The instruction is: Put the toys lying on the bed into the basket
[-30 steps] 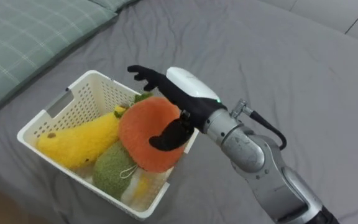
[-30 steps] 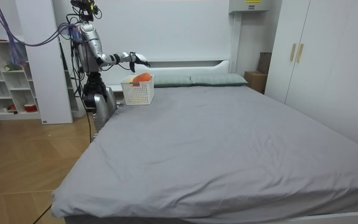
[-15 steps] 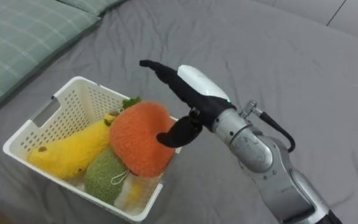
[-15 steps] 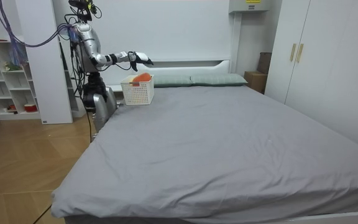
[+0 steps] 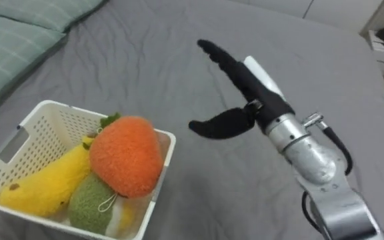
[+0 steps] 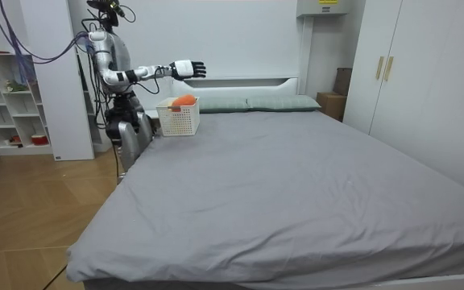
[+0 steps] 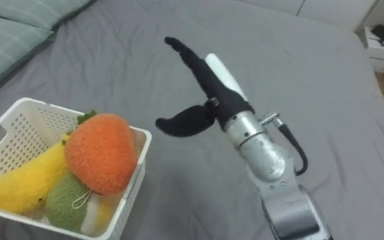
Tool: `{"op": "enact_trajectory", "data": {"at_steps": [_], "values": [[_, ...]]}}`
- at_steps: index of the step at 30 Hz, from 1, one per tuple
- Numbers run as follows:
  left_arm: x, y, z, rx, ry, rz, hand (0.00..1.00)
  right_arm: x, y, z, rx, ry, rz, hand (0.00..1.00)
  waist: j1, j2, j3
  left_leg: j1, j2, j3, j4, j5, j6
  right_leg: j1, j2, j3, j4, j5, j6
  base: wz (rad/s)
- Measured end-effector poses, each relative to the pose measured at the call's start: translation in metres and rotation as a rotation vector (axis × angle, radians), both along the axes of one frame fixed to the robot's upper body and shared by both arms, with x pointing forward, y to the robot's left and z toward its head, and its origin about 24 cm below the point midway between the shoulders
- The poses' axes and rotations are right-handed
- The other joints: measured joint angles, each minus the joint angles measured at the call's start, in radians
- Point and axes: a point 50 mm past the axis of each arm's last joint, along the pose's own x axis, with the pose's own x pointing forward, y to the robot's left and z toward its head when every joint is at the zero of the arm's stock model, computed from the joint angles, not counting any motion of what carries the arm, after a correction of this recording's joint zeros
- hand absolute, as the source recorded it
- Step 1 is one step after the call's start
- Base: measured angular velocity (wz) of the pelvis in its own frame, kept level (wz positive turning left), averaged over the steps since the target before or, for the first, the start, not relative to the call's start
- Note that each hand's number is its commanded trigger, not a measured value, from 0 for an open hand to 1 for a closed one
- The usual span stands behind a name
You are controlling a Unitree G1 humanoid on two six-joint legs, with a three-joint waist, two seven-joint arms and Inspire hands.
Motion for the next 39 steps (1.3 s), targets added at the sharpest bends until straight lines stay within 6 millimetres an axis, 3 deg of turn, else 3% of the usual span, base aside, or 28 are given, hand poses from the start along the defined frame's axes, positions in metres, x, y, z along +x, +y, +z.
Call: {"op": "enact_trajectory", "data": {"at_steps": [2,5,8,11,13,16,20,22,23,25,26,28,33,36,39], "values": [[0.001,0.000,0.001,0.003,-0.019,0.010,0.00,-0.002,-0.019,0.002,0.143,0.001,-0.058,0.00,-0.032,-0.003,-0.0028,0.003,0.000,0.000,-0.001,0.000,0.000,-0.001,0.000,-0.002,0.001,0.000,0.000,-0.06],[-0.005,0.001,0.000,0.003,-0.014,0.032,0.00,-0.007,-0.049,0.000,0.391,0.018,-0.166,0.00,-0.083,0.002,-0.0003,0.006,0.001,0.007,-0.003,-0.001,0.000,-0.001,0.001,0.001,-0.002,0.001,0.000,-0.04],[-0.015,-0.001,-0.002,-0.003,0.006,0.052,0.00,-0.017,-0.080,-0.011,0.597,0.047,-0.297,0.00,-0.110,0.012,-0.0025,0.013,0.002,0.024,-0.010,-0.001,0.000,-0.002,0.002,0.013,-0.002,0.001,0.000,-0.13],[-0.024,-0.007,-0.004,-0.018,0.033,0.060,0.00,-0.028,-0.107,-0.030,0.737,0.096,-0.439,0.00,-0.138,0.034,-0.0101,0.019,0.003,0.030,-0.014,-0.002,0.001,-0.003,0.002,0.022,0.001,0.002,0.001,-0.11],[-0.032,-0.007,-0.004,-0.018,0.050,0.072,0.00,-0.035,-0.123,-0.056,0.759,0.174,-0.553,0.00,-0.165,0.040,-0.0133,0.021,0.007,0.042,-0.012,-0.003,-0.002,0.000,0.006,0.029,0.002,0.003,-0.001,-0.09],[-0.037,-0.007,-0.005,-0.030,0.050,0.112,0.00,-0.048,-0.135,-0.085,0.810,0.260,-0.692,0.00,-0.192,0.046,-0.0110,0.020,0.013,0.054,-0.010,-0.006,-0.005,-0.006,0.013,0.047,0.006,0.005,-0.005,-0.14],[-0.039,-0.007,-0.005,-0.027,0.053,0.145,0.00,-0.073,-0.142,-0.124,0.859,0.374,-0.848,0.00,-0.209,0.053,-0.0117,0.024,0.018,0.060,-0.009,-0.009,-0.009,-0.007,0.017,0.055,0.012,0.006,-0.008,-0.08],[-0.039,-0.008,-0.005,-0.024,0.055,0.147,0.00,-0.100,-0.145,-0.165,0.848,0.534,-0.984,0.00,-0.206,0.054,-0.0102,0.036,0.018,0.071,-0.008,-0.009,-0.009,-0.008,0.019,0.065,0.012,0.005,-0.009,-0.09],[-0.040,-0.008,-0.005,-0.027,0.055,0.155,0.00,-0.107,-0.144,-0.174,0.849,0.572,-1.014,0.00,-0.207,0.056,-0.0098,0.036,0.018,0.071,-0.008,-0.009,-0.010,-0.007,0.019,0.068,0.012,0.004,-0.009,-0.11],[-0.042,-0.009,-0.005,-0.035,0.049,0.184,0.00,-0.140,-0.136,-0.210,0.843,0.751,-1.143,0.00,-0.215,0.058,-0.0101,0.036,0.017,0.071,-0.009,-0.010,-0.010,-0.007,0.019,0.078,0.014,-0.006,-0.008,-0.03],[-0.043,-0.009,-0.006,-0.035,0.052,0.187,0.00,-0.149,-0.134,-0.218,0.840,0.793,-1.169,0.00,-0.216,0.059,-0.0106,0.037,0.017,0.071,-0.009,-0.010,-0.010,-0.006,0.019,0.078,0.015,-0.008,-0.008,0.00],[-0.046,-0.009,-0.005,-0.035,0.052,0.186,0.00,-0.188,-0.125,-0.244,0.772,0.980,-1.261,0.00,-0.212,0.062,-0.0129,0.044,0.017,0.071,-0.008,-0.010,-0.010,-0.007,0.019,0.077,0.014,-0.008,-0.007,0.00],[-0.049,-0.011,-0.007,-0.045,0.053,0.189,0.00,-0.239,-0.115,-0.263,0.601,1.219,-1.295,0.00,-0.209,0.071,-0.0121,0.053,0.015,0.071,-0.011,-0.010,-0.010,-0.004,0.019,0.082,0.015,-0.009,-0.006,0.00],[-0.052,-0.012,-0.007,-0.052,0.058,0.188,0.00,-0.252,-0.109,-0.268,0.488,1.314,-1.229,0.00,-0.206,0.074,-0.0088,0.056,0.015,0.072,-0.012,-0.010,-0.010,-0.003,0.019,0.076,0.015,-0.009,-0.007,0.00],[-0.054,-0.013,-0.007,-0.063,0.051,0.181,0.00,-0.257,-0.103,-0.270,0.362,1.389,-1.095,0.00,-0.189,0.072,-0.0104,0.054,0.014,0.072,-0.014,-0.010,-0.010,-0.002,0.019,0.077,0.015,-0.009,-0.006,0.00]]}}
